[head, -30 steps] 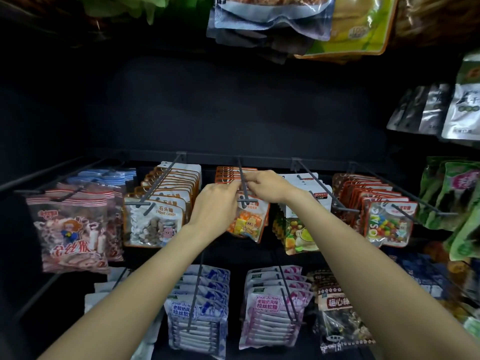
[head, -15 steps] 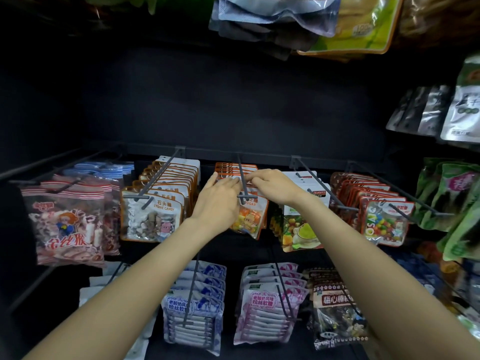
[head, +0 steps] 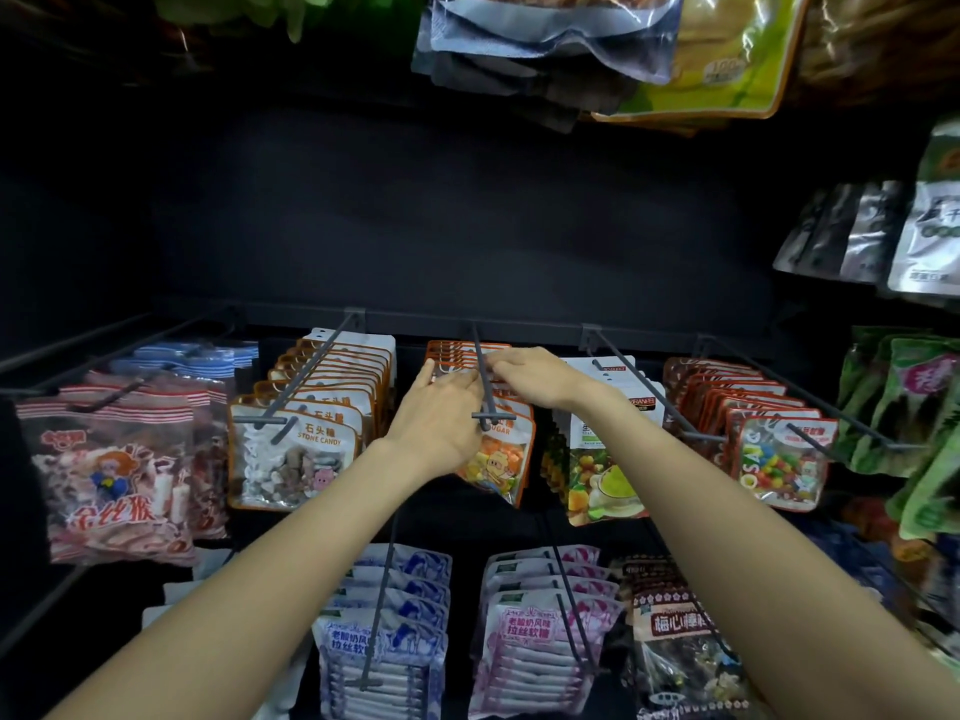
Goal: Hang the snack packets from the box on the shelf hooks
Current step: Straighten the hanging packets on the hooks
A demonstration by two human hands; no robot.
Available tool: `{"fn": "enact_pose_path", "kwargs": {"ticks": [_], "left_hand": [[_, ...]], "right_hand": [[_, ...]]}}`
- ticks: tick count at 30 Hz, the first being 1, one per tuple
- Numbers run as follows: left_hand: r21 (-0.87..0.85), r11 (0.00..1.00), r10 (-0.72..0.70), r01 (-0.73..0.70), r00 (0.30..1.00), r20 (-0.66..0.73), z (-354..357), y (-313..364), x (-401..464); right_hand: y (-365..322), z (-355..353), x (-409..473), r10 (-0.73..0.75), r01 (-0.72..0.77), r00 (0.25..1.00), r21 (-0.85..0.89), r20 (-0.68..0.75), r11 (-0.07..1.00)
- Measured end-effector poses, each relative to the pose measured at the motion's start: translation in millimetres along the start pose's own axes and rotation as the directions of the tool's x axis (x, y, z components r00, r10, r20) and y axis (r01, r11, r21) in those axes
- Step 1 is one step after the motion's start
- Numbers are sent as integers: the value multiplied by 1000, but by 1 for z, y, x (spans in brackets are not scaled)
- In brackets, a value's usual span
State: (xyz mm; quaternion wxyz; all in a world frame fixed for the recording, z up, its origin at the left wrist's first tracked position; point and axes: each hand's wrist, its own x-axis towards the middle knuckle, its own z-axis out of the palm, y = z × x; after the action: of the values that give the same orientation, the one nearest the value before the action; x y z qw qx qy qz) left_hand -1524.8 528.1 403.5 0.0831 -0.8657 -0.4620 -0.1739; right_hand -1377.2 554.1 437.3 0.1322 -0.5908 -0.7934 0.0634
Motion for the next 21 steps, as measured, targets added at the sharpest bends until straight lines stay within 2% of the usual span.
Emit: {"fn": "enact_pose_path", "kwargs": {"ticks": [4, 9, 15, 18, 19, 21], "left_hand": [[3, 1000, -9, 9, 1000, -7, 3, 1, -2], [5, 1000, -14, 14, 1000, -28, 0, 1, -2], [-3, 1000, 5, -5, 998, -57, -3, -3, -5], [-95, 990, -117, 102, 978, -170, -7, -9, 5], [-146, 978, -175, 150, 969, -175, -9, -11, 12], [-186, 962, -220, 198, 970, -103, -10, -14, 27]], "right_hand": [[3, -3, -8, -27, 27, 1000, 72, -11, 997], [5, -5, -3, 39, -33, 998, 133, -42, 991], [-6, 5, 3, 119, -127, 992, 223, 51, 966], [-4, 6, 2, 137, -148, 989, 226, 63, 963], [-3, 6, 2, 146, -152, 988, 265, 42, 952], [0, 7, 3, 118, -126, 992, 236, 46, 964]]}}
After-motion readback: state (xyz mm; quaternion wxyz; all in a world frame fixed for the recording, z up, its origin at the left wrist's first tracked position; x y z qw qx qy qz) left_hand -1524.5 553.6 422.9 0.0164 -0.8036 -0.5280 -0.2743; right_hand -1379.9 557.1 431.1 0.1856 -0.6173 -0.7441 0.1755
